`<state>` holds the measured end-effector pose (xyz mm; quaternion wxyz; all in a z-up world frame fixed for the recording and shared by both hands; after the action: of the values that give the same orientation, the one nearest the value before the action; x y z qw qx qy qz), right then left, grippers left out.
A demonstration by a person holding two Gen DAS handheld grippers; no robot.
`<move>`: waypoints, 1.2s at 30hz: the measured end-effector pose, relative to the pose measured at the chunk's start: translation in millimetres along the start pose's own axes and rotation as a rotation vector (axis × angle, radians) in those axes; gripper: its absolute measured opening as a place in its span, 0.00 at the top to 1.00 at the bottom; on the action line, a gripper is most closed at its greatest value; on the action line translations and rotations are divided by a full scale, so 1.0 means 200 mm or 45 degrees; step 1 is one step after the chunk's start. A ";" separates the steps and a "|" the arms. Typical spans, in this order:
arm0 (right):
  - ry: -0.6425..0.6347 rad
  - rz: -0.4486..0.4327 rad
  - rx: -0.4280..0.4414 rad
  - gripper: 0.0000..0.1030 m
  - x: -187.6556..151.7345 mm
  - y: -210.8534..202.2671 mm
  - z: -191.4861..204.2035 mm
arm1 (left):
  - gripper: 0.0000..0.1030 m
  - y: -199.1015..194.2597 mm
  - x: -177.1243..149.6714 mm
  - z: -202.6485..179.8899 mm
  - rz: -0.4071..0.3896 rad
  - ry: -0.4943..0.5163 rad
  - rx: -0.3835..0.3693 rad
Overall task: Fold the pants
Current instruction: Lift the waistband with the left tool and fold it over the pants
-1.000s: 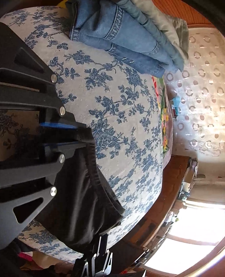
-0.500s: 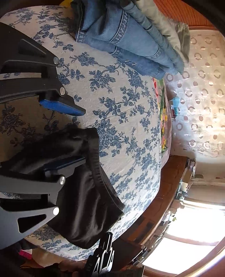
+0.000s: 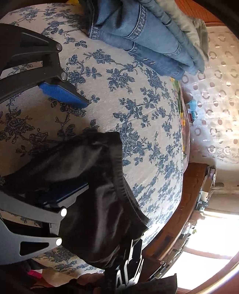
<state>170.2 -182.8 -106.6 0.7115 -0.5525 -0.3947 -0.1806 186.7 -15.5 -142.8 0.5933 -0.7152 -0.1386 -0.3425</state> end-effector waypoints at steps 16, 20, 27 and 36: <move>-0.034 0.064 0.004 0.28 0.01 0.13 0.03 | 0.16 0.01 0.00 0.00 0.002 0.022 -0.007; -0.030 0.058 0.009 0.28 0.00 0.12 0.03 | 0.17 0.03 0.03 0.01 0.006 -0.006 -0.046; -0.052 0.047 0.043 0.47 -0.01 0.11 0.05 | 0.49 0.03 0.09 0.07 -0.030 -0.130 -0.132; -0.079 0.031 0.131 0.84 -0.01 0.08 0.09 | 0.54 -0.01 0.04 0.04 -0.021 -0.083 -0.112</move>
<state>173.2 -160.9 -115.8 0.7285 -0.5253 -0.4186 -0.1343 194.9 -8.6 -136.9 0.5536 -0.7503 -0.1484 -0.3295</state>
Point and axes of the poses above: each gripper's, at about its wrist camera, not at the fingertips, and y roughly the way its jaws point, z to its left, x to its top, the point moved 8 cm from there along y, roughly the way its jaws point, and after that the axes turned 1 degree about -z, right-handed, at the moved point
